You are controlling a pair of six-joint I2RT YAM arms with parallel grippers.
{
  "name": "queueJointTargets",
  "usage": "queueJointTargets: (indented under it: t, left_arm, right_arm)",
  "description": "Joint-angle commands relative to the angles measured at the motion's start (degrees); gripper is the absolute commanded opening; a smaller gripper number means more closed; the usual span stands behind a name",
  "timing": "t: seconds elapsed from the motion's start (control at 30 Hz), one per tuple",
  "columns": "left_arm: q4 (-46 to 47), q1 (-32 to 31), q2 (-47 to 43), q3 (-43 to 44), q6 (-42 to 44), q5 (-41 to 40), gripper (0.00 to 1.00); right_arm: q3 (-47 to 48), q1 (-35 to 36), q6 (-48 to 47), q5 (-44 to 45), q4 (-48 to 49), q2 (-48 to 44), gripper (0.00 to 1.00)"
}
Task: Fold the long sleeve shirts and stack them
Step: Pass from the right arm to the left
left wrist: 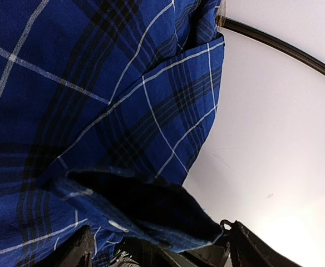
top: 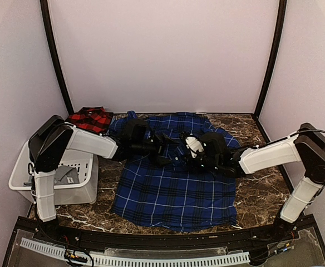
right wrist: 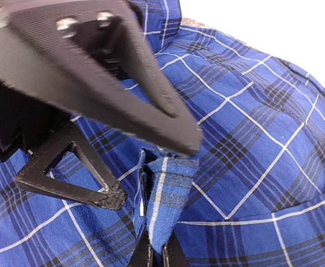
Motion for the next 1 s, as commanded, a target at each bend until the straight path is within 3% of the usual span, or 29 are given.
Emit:
queueJointTargets:
  t: [0.0,0.3,0.5,0.57,0.77,0.97]
  left_arm:
    - [0.3,1.0,0.2,-0.9,-0.3,1.1,0.83]
    - [-4.3,2.8,1.2,0.3,2.8,2.4,0.83]
    - [-8.0,2.9,1.4,1.0,5.0,3.0,0.76]
    - [-9.2,2.9,1.4,1.6,5.7,3.2,0.71]
    - [-10.4,2.9,1.1,1.7,6.8,3.7,0.42]
    - [-10.1,2.9,0.6,2.1,6.8,4.0,0.2]
  right_arm:
    - [1.1,2.0,-6.2,4.1,2.2,-0.8,0.04]
    - [3.5,5.6,-13.4,9.6,1.5,2.1,0.02]
    - [5.1,7.9,-17.1,13.4,1.5,4.2,0.02]
    - [5.3,8.3,-17.6,14.3,1.5,4.7,0.02]
    - [5.4,8.5,-17.7,16.0,1.7,5.0,0.04]
    - [5.7,8.5,-16.8,16.4,1.5,5.1,0.06]
